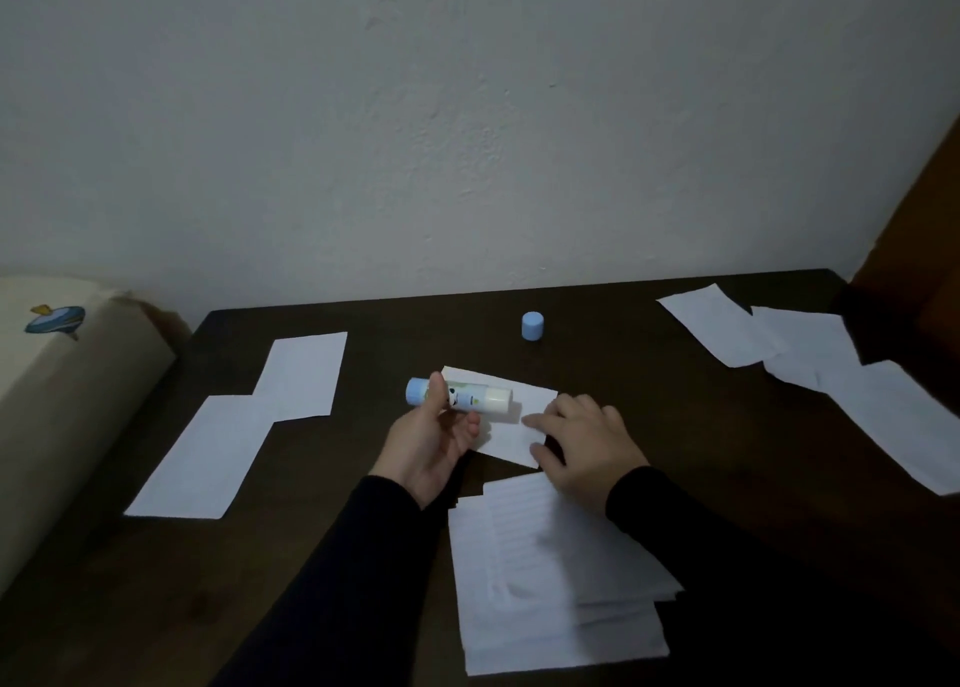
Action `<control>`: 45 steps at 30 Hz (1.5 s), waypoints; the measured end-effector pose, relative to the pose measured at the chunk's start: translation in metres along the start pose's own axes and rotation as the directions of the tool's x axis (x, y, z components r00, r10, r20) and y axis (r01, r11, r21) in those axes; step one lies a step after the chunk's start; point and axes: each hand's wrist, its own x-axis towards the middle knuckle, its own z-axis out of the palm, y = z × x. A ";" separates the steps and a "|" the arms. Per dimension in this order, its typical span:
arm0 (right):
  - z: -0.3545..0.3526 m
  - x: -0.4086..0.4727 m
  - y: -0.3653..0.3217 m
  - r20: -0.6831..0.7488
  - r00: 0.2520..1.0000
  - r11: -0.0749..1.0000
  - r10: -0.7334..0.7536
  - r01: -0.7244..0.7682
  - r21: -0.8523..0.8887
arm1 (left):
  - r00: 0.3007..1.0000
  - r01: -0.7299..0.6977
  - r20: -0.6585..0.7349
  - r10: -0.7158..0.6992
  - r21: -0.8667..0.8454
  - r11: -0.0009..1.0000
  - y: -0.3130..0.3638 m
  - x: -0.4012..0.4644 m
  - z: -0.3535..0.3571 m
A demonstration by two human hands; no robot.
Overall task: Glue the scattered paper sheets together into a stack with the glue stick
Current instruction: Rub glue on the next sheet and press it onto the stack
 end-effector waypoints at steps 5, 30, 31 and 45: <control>-0.001 0.003 0.013 0.102 0.995 0.999 0.013 -0.017 0.042 | 0.941 -0.338 0.162 0.297 0.518 0.786 -0.007 -0.011 0.003; 0.004 0.002 0.005 0.147 0.985 0.991 0.093 -0.106 0.083 | 0.808 -0.415 0.338 0.483 0.908 0.060 0.023 -0.004 -0.028; 0.004 0.001 0.005 0.144 0.985 0.991 0.095 -0.108 0.083 | 0.808 -0.403 0.320 0.494 0.913 0.067 0.025 -0.003 -0.029; 0.003 -0.001 -0.010 0.134 0.981 0.989 0.140 -0.134 -0.055 | 0.644 -0.529 0.034 0.765 0.741 0.413 0.034 -0.009 -0.019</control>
